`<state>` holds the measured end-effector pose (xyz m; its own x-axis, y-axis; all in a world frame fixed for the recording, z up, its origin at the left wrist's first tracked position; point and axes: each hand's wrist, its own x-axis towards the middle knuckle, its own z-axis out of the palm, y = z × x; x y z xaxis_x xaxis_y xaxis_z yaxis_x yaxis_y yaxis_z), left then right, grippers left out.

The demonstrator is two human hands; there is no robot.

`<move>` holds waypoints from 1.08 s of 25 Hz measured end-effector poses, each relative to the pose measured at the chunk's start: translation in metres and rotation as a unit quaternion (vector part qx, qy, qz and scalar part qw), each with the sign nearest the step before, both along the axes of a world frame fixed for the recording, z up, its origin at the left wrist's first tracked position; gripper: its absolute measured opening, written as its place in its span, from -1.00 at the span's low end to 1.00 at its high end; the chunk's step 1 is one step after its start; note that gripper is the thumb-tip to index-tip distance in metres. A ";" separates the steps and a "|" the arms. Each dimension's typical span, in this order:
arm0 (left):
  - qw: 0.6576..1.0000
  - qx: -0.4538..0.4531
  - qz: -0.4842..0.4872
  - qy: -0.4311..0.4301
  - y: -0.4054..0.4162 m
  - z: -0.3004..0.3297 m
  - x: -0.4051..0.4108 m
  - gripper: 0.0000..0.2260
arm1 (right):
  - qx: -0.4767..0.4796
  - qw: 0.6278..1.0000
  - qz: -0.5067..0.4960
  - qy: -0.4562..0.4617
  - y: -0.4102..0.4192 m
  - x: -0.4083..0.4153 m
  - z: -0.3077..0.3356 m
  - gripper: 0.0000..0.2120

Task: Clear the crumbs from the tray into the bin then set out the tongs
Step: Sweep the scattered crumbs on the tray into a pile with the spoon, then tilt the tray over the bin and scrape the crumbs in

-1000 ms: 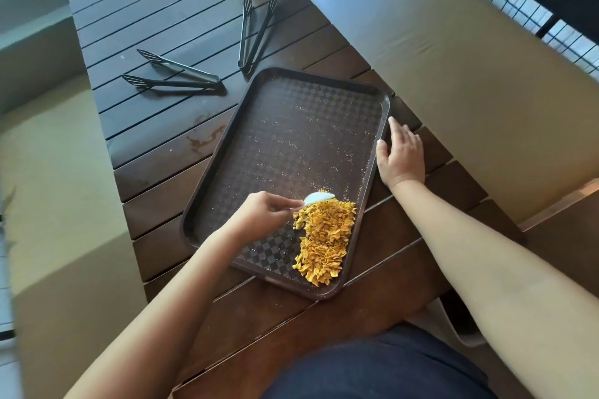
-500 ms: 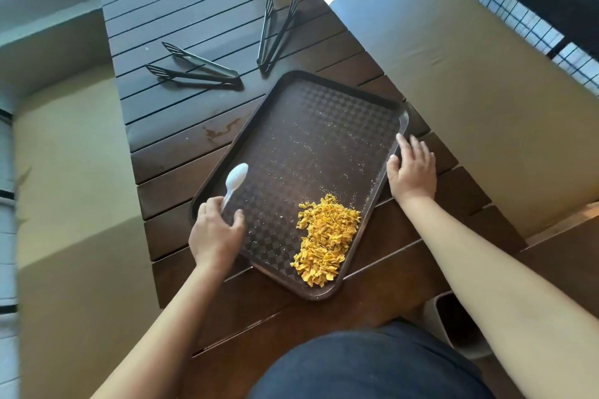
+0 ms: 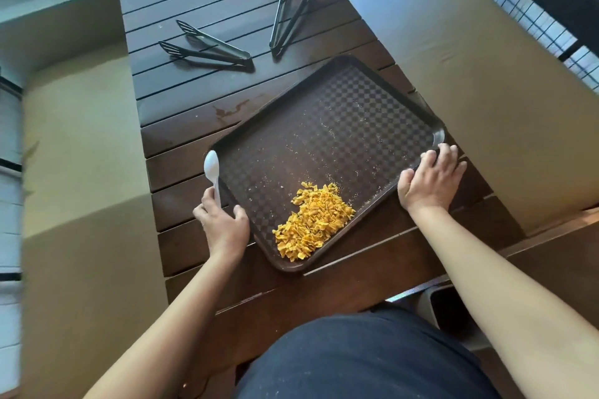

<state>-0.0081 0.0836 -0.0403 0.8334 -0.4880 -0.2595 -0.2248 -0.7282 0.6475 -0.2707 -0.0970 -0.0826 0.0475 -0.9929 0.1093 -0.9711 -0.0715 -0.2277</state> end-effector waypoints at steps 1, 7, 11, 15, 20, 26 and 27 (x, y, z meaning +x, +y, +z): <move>1.000 -0.012 0.008 0.006 0.002 -0.003 -0.002 -0.50 | 0.003 1.000 -0.007 -0.012 0.002 0.000 -0.001 -0.43; 0.999 -0.033 -0.010 -0.001 -0.004 0.000 0.001 -0.66 | -0.014 0.995 -0.024 -0.095 0.002 -0.003 0.007 -0.32; 1.000 -0.024 -0.018 -0.001 -0.014 0.000 0.021 -0.60 | 0.061 0.989 -0.072 -0.118 -0.022 -0.002 0.021 -0.25; 1.000 -0.010 -0.024 -0.006 -0.029 0.004 0.043 -0.59 | 0.126 0.983 -0.093 -0.098 -0.034 0.002 0.030 -0.40; 0.999 -0.021 -0.033 0.035 -0.035 0.004 0.059 -0.63 | 0.206 0.953 -0.157 -0.156 -0.039 0.006 0.040 -0.54; 0.996 -0.033 -0.042 0.072 -0.044 -0.002 0.076 -0.68 | 0.223 0.924 -0.234 -0.203 -0.027 0.002 0.058 -0.60; 0.995 -0.036 -0.045 0.081 -0.048 -0.003 0.082 -0.68 | 0.232 0.926 -0.226 -0.195 -0.023 0.001 0.060 -0.58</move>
